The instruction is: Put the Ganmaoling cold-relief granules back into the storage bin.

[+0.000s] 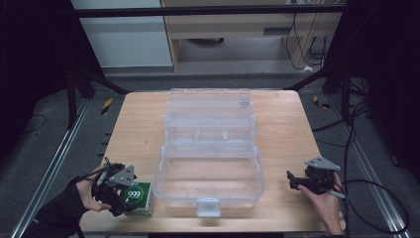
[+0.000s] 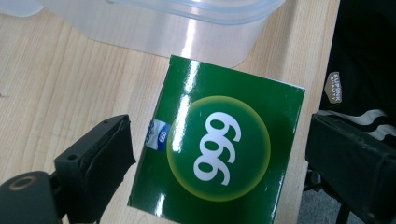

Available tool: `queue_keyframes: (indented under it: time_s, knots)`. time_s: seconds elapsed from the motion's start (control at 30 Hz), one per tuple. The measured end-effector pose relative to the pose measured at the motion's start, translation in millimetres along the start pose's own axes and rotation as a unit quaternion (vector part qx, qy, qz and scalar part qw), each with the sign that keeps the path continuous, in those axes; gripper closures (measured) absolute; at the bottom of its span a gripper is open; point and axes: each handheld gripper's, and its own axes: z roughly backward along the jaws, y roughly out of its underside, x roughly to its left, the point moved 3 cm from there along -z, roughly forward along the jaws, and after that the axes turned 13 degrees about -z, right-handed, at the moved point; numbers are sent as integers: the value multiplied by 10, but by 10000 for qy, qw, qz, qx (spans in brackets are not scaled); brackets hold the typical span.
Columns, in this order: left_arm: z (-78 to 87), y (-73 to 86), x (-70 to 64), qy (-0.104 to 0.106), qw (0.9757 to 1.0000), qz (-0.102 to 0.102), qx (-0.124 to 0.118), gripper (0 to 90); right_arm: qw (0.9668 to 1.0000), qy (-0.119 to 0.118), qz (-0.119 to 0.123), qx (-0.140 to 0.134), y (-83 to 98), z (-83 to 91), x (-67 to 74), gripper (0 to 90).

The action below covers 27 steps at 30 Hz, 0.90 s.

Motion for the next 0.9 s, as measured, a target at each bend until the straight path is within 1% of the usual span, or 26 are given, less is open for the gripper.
queue_keyframes:
  time_s: [0.3, 0.43, 0.53, 0.63, 0.7, 0.9]
  knots:
    - [-72, -5, 17, 126, 9998, -91, 99, 65, 10000, -14, -8, 18, 4, -9, 0, 6]
    - [-98, 11, 36, 151, 9998, -72, 140, 56, 10000, 0, 29, 29, 8, -16, 0, 5]
    - [-134, 30, 37, 238, 9996, -73, 152, 50, 10000, -3, 27, 45, 9, -18, 3, 5]
    - [-168, 46, 30, 282, 9993, -101, 210, 53, 10000, -18, 8, 60, 13, -22, 4, 5]
    - [-183, 56, 30, 287, 9993, -87, 213, 53, 10000, -7, 44, 81, 17, -29, 3, 5]
    - [-233, 83, 35, 337, 9991, -86, 248, 51, 9999, -21, 49, 126, 25, -36, 8, 5]
